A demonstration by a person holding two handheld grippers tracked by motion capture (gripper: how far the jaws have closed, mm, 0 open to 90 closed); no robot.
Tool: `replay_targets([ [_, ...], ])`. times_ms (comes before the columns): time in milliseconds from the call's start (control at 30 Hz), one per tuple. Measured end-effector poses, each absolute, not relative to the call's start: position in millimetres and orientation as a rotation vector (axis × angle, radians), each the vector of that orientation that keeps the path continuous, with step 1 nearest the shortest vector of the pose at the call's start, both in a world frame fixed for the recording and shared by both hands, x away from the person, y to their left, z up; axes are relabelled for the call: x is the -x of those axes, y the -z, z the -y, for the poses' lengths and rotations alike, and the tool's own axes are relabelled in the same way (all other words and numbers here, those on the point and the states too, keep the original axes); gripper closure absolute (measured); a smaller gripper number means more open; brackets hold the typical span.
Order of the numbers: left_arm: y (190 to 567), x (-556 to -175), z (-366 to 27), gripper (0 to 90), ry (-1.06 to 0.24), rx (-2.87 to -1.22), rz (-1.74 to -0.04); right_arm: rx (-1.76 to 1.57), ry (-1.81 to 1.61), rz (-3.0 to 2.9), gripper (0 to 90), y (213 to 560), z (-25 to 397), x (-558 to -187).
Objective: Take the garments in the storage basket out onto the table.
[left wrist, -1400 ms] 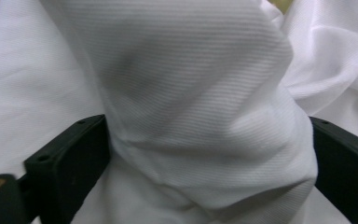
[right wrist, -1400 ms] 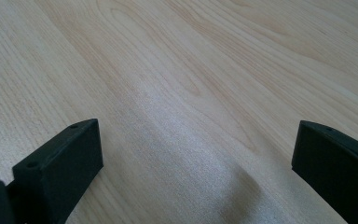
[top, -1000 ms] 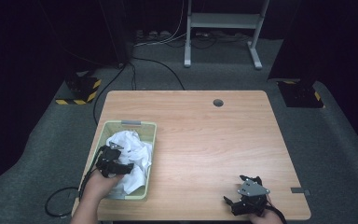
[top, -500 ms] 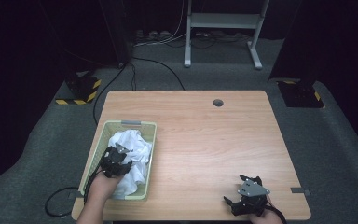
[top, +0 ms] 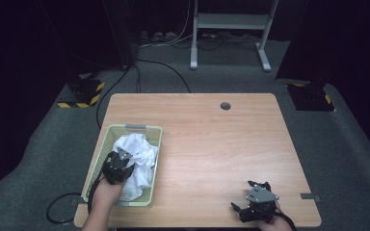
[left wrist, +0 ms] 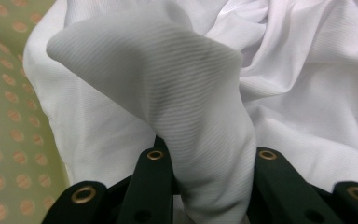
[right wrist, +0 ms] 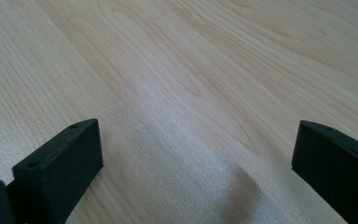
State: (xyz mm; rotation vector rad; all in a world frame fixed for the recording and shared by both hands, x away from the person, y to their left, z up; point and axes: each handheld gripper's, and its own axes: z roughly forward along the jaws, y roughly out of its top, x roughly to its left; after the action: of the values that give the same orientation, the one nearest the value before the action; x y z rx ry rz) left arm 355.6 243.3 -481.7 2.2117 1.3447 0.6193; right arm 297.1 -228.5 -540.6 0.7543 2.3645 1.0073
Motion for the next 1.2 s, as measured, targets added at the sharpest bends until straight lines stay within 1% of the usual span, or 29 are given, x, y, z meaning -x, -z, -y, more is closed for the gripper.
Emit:
replay_targets([
  [367, 472, -347, -251, 77.3, -0.665, -2.101, -1.330, -0.757, -1.005, -2.365, 1.2, 541, 228, -297],
  [433, 470, -343, -253, 77.3, -0.691, -2.059, -1.328, -0.757, -1.005, -2.364, 1.2, 541, 228, -297],
  [733, 460, -329, -259, 77.1, -0.788, -1.961, -1.300, -0.757, -1.005, -2.364, 1.2, 541, 228, -297],
  [1200, 449, -314, -261, 76.9, -0.861, -1.863, -1.259, -0.756, -1.002, -2.363, 1.2, 541, 228, -297],
])
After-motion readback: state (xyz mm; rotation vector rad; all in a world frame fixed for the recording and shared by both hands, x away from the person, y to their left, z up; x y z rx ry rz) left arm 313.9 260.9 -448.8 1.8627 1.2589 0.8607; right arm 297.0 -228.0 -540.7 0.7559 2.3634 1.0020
